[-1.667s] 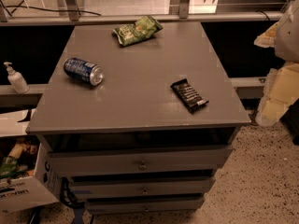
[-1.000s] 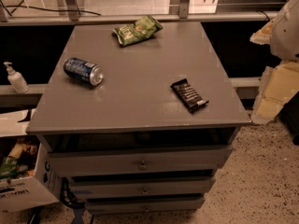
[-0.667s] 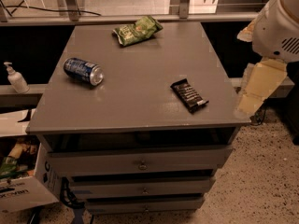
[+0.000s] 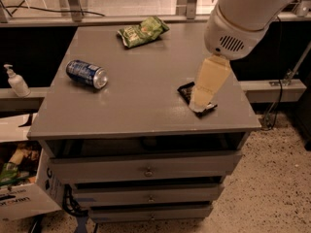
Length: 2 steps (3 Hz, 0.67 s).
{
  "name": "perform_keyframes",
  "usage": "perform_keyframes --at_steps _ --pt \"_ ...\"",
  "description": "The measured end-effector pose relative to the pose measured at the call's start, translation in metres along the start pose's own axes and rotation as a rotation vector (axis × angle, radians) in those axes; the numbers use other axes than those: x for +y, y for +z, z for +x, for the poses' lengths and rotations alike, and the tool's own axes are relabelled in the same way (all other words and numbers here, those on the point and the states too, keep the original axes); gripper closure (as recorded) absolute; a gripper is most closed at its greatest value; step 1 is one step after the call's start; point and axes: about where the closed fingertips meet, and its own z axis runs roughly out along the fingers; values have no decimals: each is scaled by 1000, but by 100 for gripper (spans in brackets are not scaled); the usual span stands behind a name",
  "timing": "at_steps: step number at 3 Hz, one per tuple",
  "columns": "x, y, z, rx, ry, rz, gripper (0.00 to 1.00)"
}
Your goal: Place pepsi can upright
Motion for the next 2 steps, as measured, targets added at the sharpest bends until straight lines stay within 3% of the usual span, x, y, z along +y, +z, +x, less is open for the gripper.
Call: perform_keyframes --at_steps 1,2 --pt "1 18 -44 -22 48 -10 0" --pt "1 18 -44 -22 48 -10 0"
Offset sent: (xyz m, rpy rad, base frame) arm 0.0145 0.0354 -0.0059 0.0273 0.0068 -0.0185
